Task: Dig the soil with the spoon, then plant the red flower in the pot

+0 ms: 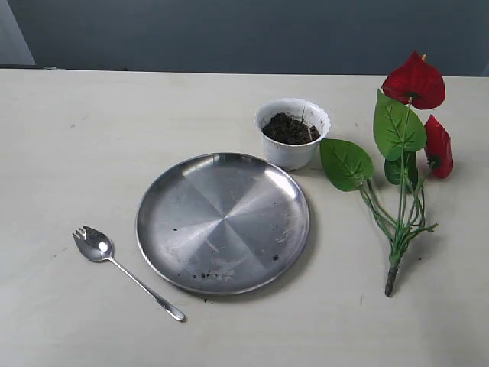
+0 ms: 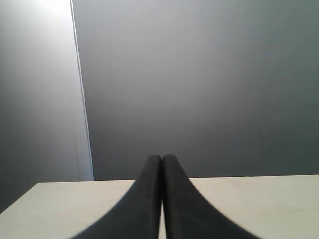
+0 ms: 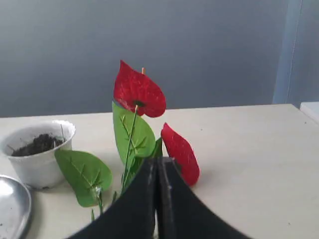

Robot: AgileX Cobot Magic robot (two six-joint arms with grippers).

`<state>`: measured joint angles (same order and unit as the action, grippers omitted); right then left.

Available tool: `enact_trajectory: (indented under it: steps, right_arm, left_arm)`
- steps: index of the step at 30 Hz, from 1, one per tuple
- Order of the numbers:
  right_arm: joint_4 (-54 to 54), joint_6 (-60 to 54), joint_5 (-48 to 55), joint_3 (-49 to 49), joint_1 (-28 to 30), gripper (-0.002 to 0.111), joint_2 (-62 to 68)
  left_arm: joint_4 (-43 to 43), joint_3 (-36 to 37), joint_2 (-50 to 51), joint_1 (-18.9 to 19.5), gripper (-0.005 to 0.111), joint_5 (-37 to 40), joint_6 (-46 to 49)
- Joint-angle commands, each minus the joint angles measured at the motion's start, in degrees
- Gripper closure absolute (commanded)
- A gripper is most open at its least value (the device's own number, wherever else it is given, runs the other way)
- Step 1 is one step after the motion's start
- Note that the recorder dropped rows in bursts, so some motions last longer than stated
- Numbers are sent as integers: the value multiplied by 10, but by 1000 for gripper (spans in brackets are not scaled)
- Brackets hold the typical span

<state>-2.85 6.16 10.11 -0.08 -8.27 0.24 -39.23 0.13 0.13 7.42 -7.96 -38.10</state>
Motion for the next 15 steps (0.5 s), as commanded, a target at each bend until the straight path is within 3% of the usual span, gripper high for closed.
enact_trajectory:
  steps: [1,8,11,15]
  right_arm:
    - [62,18,-112,1,2,109,-2]
    - [395,50,-197,1,2,109,-2]
    - [461,50,-203,1,2,109,-2]
    - [469,50,-248,1,2,109,-2]
  left_arm:
    - [4,-1,-1,-3,106,-6,-3]
    - [4,-1,-1,-3,106,-6,-3]
    - [4,-1,-1,-3,106,-6,-3]
    - [4,-1,-1,-3,106,-6,-3]
